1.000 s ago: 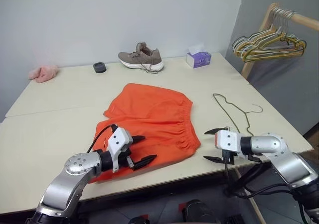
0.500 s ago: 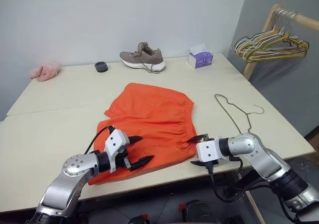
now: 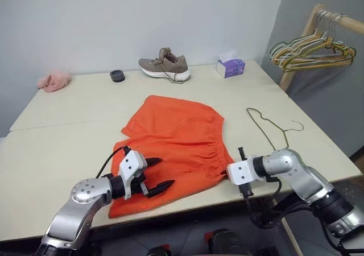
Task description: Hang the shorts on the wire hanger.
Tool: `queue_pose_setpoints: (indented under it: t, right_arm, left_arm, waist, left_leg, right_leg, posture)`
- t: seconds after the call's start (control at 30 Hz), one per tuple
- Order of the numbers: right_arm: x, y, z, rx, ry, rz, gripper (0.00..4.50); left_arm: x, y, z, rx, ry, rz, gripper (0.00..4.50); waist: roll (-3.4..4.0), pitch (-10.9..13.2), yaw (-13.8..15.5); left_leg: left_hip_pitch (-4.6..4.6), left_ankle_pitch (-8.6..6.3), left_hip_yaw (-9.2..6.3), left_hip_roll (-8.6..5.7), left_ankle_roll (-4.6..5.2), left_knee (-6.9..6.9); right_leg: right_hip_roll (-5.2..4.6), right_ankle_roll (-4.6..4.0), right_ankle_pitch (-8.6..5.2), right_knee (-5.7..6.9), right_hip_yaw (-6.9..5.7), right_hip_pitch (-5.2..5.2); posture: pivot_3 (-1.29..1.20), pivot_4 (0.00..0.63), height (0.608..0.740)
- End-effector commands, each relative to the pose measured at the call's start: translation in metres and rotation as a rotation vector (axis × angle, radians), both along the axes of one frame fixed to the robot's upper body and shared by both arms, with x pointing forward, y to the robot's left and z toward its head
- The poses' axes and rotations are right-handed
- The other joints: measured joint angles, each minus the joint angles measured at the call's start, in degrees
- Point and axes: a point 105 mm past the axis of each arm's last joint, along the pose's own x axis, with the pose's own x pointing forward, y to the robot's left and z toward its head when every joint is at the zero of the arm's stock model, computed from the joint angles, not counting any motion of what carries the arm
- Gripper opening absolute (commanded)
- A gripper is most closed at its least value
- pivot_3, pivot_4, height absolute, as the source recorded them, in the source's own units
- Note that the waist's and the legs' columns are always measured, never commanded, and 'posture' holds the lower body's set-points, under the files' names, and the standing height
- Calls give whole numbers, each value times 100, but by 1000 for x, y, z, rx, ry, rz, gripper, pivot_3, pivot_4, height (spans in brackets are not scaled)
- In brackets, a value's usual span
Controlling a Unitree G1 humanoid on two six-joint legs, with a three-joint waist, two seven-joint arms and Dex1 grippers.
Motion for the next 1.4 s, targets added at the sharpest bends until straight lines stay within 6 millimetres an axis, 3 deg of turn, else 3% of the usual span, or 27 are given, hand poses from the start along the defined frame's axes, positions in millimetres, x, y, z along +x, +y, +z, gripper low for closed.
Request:
queue_pose_setpoints:
  t: [0.03, 0.13, 0.3, 0.33, 0.43, 0.73, 0.77, 0.87, 1.0, 1.07, 1.23, 1.4]
  right_arm:
    - [-5, -13, 15, -29, -26, 66, 34]
    - [-14, -27, 19, -74, 7, 99, 34]
    - [-24, -25, 25, -60, 45, 111, 34]
    - [-23, -24, 26, -53, 51, 99, 199]
    - [-30, -24, 30, -49, 103, 92, 941]
    - [-44, -48, 46, -61, 222, 5, 4097]
    - [-38, -46, 56, 29, 247, -76, 4452]
    - [-19, -50, 77, 195, 265, -255, 4481]
    - [43, -84, 90, 437, 109, -689, 4481]
    - [66, -107, 82, 471, 39, -897, 4481]
    - [99, -144, 66, 489, -52, -1272, 4481]
    - [118, -160, 48, 472, -44, -1457, 4481]
  left_arm:
    - [2, -4, 10, -4, -43, -27, 4500]
    - [3, -7, 13, -4, -46, -36, 4500]
    - [6, -16, 21, -9, -56, -58, 4500]
    - [6, -19, 24, -11, -58, -62, 4500]
    - [7, -26, 32, -17, -66, -71, 4500]
    - [11, -40, 44, -29, -71, -86, 4500]
    - [11, -42, 45, -31, -73, -90, 4500]
    - [12, -46, 47, -38, -77, -95, 4500]
    - [18, -48, 55, -70, -111, -81, 4500]
    - [20, -48, 56, -80, -116, -86, 4500]
    - [23, -43, 54, -81, -125, -88, 4500]
    - [25, -38, 46, -63, -135, -99, 4500]
  waist:
    - [0, 0, -6]
    - [1, 0, -19]
    - [2, 1, -56]
    - [1, 1, -61]
    - [1, 1, -46]
    - [-2, 0, -42]
    - [-4, 2, -44]
    - [-5, 1, -101]
    - [-18, -6, -176]
    - [-24, -10, -195]
    - [-6, -11, -226]
    - [-2, -11, -304]
  left_leg:
    - [0, 0, 0, 0, 0, 0]
    - [2, 0, 0, 2, 0, 0]
    - [2, 0, 3, 2, 0, 0]
    - [3, 0, 3, 4, 0, 0]
    - [2, 0, 3, 3, 0, 2]
    - [1, 0, 3, 0, -1, 4]
    - [2, 0, 4, 0, -1, 4]
    - [2, 0, 5, 0, 0, 5]
    - [1, 0, 6, -1, 0, 11]
    - [2, 0, 6, -1, 0, 12]
    - [-3, 0, 8, -1, 0, 5]
    - [-4, 1, 13, -2, 1, 5]
  right_leg:
    - [0, 0, 0, 0, 0, 0]
    - [2, 0, 0, 1, -2, 1]
    - [2, 0, 0, 2, 1, 1]
    - [3, 1, 0, 2, 1, 0]
    - [3, 1, 1, 2, 1, 1]
    - [1, 2, 0, 0, -1, 4]
    - [2, 2, 0, 0, -1, 4]
    - [3, 2, 1, 1, 3, 3]
    - [4, 6, 4, 1, 3, 6]
    - [4, 8, 5, 0, 4, 8]
    - [5, 2, 2, 1, 10, -2]
    - [6, 3, 3, 3, 15, -3]
  posture:
    - [-258, 0, 740]
    - [-269, 0, 740]
    - [-278, 0, 740]
    - [-278, 0, 740]
    - [-283, 0, 740]
    - [-301, 0, 740]
    - [-300, 0, 740]
    - [-303, 0, 740]
    - [-308, 0, 740]
    - [-306, 0, 740]
    - [-308, 0, 740]
    - [-305, 0, 740]
